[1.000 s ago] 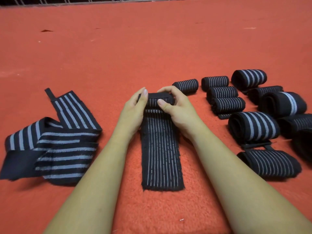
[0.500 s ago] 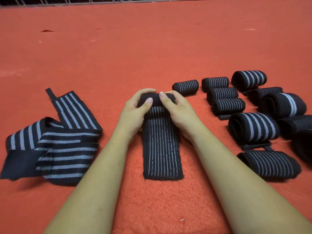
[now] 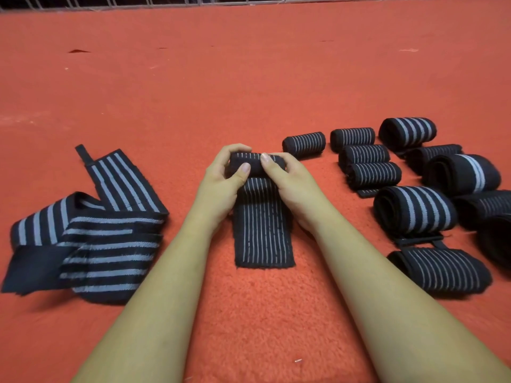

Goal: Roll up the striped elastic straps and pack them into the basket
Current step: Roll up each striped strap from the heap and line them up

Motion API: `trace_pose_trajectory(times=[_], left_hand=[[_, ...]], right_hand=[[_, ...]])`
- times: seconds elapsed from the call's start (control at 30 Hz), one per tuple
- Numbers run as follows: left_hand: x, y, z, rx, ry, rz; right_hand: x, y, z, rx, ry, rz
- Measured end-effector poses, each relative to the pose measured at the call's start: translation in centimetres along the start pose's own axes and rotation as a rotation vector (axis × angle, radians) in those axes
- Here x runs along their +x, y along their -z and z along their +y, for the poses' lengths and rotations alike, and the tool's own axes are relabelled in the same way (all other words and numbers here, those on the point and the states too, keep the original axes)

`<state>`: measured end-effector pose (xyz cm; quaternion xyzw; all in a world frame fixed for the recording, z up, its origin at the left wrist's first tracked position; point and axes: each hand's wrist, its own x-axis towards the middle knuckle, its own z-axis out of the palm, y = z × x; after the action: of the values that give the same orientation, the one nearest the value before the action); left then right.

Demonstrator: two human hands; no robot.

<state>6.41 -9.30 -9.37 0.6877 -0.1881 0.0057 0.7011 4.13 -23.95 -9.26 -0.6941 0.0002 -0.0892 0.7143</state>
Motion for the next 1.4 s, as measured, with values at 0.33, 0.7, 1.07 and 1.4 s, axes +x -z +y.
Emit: trace_pose_trajectory(times=[0.33,0.7,1.07,1.4], left_hand=[[-0.01,-0.57,0.21,0.163,0.121,0.119],[-0.02,-0.1,-0.14,0.08,-0.023,-0.029],[0.08,0.1,-0.24,0.067,0.013,0.019],[0.17,-0.42,-0.33,0.14,0.125,0.084]], right_hand=[[0.14,0.5,0.37,0.016,0.149,-0.101],[0.29,0.09,0.28,-0.019,0.018,0.005],[0.12,0.06,0.14,0.002,0.054,-0.019],[0.28,0.43,0.48,-0.048,0.168,-0.058]])
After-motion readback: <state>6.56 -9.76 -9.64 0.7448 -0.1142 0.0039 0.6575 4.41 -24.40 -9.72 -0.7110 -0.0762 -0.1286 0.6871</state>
